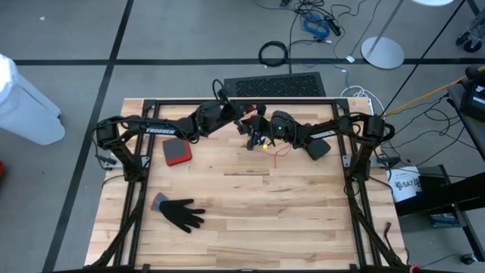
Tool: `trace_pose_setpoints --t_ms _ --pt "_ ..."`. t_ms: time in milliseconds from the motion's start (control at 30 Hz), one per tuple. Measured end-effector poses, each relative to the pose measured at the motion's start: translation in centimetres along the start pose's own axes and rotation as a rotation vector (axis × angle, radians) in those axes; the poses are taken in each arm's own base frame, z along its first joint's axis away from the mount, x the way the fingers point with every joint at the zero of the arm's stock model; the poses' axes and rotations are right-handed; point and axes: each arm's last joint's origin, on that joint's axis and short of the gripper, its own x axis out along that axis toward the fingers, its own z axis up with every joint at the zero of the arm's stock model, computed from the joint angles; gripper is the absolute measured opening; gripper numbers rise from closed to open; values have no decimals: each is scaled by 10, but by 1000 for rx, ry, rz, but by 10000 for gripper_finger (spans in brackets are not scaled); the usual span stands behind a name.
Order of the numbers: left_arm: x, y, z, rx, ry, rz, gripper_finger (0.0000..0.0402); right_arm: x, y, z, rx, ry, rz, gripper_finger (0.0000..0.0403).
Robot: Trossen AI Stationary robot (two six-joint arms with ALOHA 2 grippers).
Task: Coil cords
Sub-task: Coil the red wire into the spool
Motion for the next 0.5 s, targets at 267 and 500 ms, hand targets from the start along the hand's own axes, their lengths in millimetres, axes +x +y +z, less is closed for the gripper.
trace_pose_setpoints --t_ms 267,500 --pt "0 2 0 -36 -8 5 0 0 0 1 -36 -9 -6 0" --pt "0 1 -1 -33 -4 -2 0 -4 -2 4 -40 29 11 2"
